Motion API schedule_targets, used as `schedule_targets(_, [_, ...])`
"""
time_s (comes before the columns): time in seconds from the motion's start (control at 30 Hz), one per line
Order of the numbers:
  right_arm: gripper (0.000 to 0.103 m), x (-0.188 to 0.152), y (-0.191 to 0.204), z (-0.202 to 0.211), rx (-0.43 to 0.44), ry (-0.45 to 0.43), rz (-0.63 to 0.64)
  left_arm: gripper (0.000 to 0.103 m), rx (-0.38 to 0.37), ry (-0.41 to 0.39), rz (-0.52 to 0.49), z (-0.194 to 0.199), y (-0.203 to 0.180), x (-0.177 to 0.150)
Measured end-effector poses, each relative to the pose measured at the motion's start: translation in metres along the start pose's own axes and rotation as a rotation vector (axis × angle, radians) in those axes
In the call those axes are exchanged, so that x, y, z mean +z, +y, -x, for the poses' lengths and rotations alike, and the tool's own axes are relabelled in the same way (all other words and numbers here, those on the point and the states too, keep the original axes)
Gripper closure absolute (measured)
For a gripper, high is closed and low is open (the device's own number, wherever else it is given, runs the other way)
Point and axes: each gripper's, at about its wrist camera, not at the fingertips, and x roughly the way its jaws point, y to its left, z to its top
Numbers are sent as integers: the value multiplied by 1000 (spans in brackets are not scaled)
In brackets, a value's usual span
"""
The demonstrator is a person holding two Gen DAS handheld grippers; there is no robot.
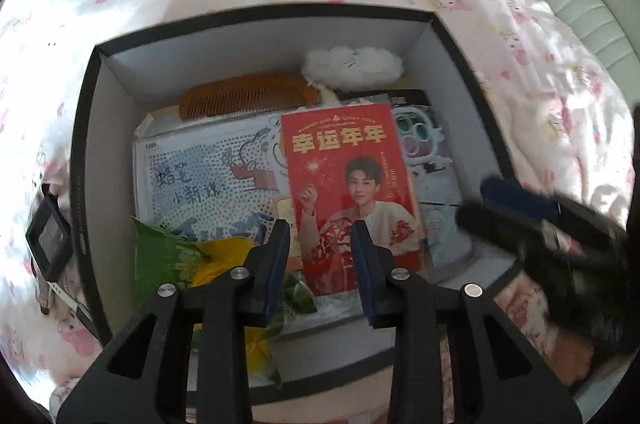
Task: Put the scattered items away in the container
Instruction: 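Carry the red photo card over the black box, then lower the red card into the box and open the right gripper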
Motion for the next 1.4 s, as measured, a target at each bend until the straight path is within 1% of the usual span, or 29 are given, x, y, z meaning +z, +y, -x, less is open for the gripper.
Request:
schedule_targets(0.03, [57,6,0,1,-22,-4,11,73,-9,-12,-8,6,1,4])
schedule_targets(0.07, [57,16,1,4,-55,-17,26,73,-4,-22,-10,9,3,8])
schedule_targets(0.17, [57,45,9,3,-101,-43,84,73,44,-45,6,7,10,31])
schedule_targets(0.2, [57,52,10,0,-129,-48,98,74,50,-41,14,1,12,38])
schedule_targets(0.23, [57,61,10,-6,-165,-49,106,77,72,-22,29,-7,15,45])
schedule_targets(0.27, [57,66,9,-11,-179,-49,103,79,99,2,46,-17,17,54])
schedule_targets(0.3, [57,71,8,-17,-181,-42,95,79,102,11,52,-24,18,60])
schedule_targets(0.37, [57,77,7,-31,-175,-35,104,79,79,15,66,-33,20,72])
schedule_targets(0.43, [57,80,10,-42,-211,-28,149,79,66,18,80,-40,21,81])
schedule_targets(0.5, [57,79,7,-51,-238,-9,152,79,60,31,92,-51,23,88])
schedule_targets(0.57, [57,78,1,-60,-207,33,123,81,72,53,92,-63,25,93])
schedule_targets(0.63, [57,76,-4,-66,-183,55,104,82,78,69,96,-71,28,94])
schedule_targets(0.7, [57,75,-4,-63,-190,46,120,83,73,74,110,-73,30,93])
schedule_targets(0.8, [57,71,-6,-60,-177,40,121,83,87,83,81,-69,25,88])
schedule_targets(0.9, [57,69,-6,-57,-218,31,143,83,65,108,67,-66,21,79])
schedule_targets(0.93, [57,67,-6,-57,-231,30,145,83,43,122,69,-65,21,76])
schedule_targets(0.97, [57,66,-6,-56,-228,31,140,83,11,129,80,-62,21,73])
schedule_targets(1.0, [57,64,-7,-54,-203,35,128,83,0,122,89,-60,23,73])
schedule_targets(1.03, [57,64,-7,-54,-184,37,120,83,4,113,94,-58,24,74])
schedule_targets(1.07, [57,64,-8,-54,-165,43,111,83,26,99,107,-58,26,76])
schedule_targets(1.1, [57,64,-8,-55,-161,45,111,83,32,97,119,-60,28,78])
schedule_targets(1.2, [57,63,-4,-58,-200,44,137,83,-3,98,152,-65,34,82])
schedule_targets(1.3, [57,61,-1,-61,-222,48,160,83,-9,103,153,-62,35,77])
schedule_targets(1.4, [57,59,-1,-60,-231,49,164,83,-17,138,141,-58,36,71])
